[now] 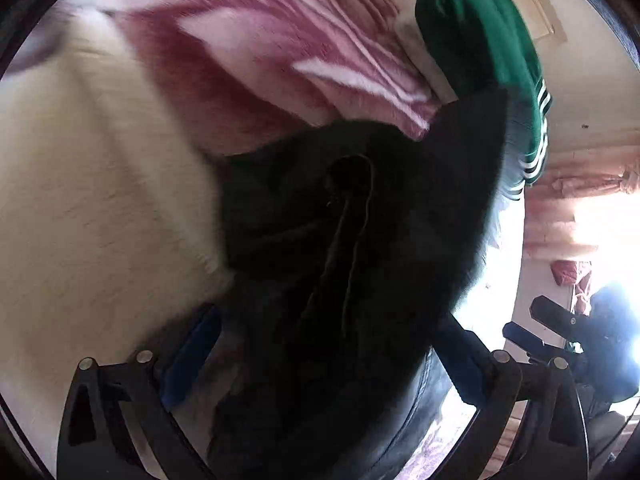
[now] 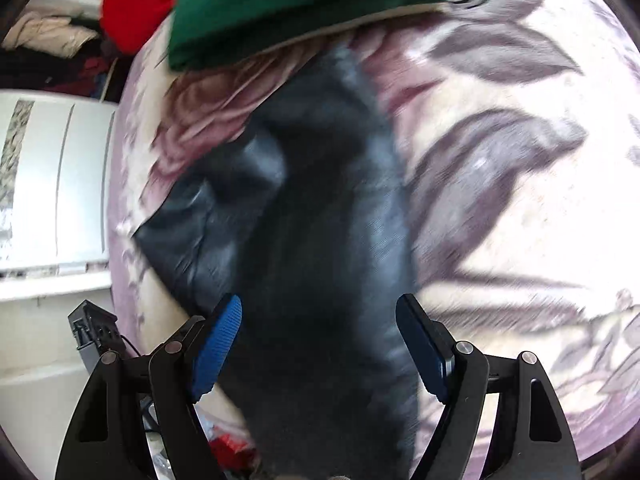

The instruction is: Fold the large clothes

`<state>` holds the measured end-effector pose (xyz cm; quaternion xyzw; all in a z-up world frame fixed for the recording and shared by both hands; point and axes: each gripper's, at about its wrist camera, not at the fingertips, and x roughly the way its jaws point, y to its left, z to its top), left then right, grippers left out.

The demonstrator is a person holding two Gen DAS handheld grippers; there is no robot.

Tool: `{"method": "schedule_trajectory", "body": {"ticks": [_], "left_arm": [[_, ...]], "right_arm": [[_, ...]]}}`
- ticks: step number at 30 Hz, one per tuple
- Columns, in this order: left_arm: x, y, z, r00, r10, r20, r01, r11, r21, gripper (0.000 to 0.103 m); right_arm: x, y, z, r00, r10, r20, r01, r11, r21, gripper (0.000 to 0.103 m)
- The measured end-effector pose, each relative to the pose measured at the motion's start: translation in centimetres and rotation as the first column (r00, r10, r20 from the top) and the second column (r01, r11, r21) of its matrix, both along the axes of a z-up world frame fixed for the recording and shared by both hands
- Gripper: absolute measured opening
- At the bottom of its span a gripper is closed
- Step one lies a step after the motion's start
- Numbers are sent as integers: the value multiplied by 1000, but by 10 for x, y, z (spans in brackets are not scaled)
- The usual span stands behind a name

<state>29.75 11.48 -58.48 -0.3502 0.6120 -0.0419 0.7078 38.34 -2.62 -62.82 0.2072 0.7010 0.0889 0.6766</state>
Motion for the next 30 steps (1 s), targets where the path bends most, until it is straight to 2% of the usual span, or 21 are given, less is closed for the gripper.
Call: {"method": "schedule_trajectory", "body": {"ticks": [2,3,4,6,8,10,12,14,15,16,17,18,20,22,26,28,29,30], "left_arm": [[6,1,-9,999,33,14,-33,999,-27,93],[5,5,-10,997,74,32,-72,996,-52,85],[3,8,-10,994,96,44,-93,994,-64,80],[-5,14,-10,988,136,78,-130,989,-75,58],[-16,18,-9,979,171,108,-157,980,-124,49],[-21,22,-6,976,181,120,-162,974,-156,48],[-21,25,-6,980,163,116,-142,975,-172,50],[-21,29,-9,981,165,106,-141,968,-206,51],[-22,30,-8,982,159,102,-133,966,-221,53],[-23,38,-5,982,156,102,-129,964,-234,54],[-26,43,-2,982,159,100,-131,962,-239,58],[-31,54,2,982,165,91,-139,959,-245,59],[-37,65,-3,979,194,68,-166,940,-298,61],[-41,67,-3,976,212,54,-183,925,-332,66],[-38,65,-9,978,210,19,-192,925,-327,69],[-34,68,-15,970,245,-12,-233,906,-355,69],[-36,68,-14,969,245,-20,-235,902,-361,69],[-38,66,-11,971,241,-12,-229,903,-363,69]], "right_arm": [[10,-11,-12,1000,-12,-8,12,1000,-14,81],[13,-16,-18,1000,-15,-13,15,1000,-8,81],[17,-20,-24,1000,-18,-21,18,1000,10,81],[24,-26,-42,999,-18,-39,20,997,70,81],[32,-29,-61,999,-2,-37,7,991,136,83],[45,-28,-84,1000,22,-23,-16,974,227,92],[56,-22,-109,998,28,-50,-10,948,318,93],[65,-14,-137,992,29,-119,25,902,431,94],[69,-10,-147,989,13,-148,57,887,458,95],[73,-6,-148,990,-3,-139,71,873,482,95],[77,-1,-145,994,-7,-113,64,857,511,86],[78,5,-143,994,-3,-112,62,846,529,51],[78,10,-137,994,-11,-112,69,844,532,36],[75,10,-126,995,-30,-92,75,838,540,33],[72,-1,-119,997,-25,-71,60,830,554,32],[72,-8,-125,995,-23,-93,71,826,560,32],[73,-12,-131,993,-26,-113,85,823,561,33],[76,-16,-138,990,-19,-138,93,824,558,39]]}}
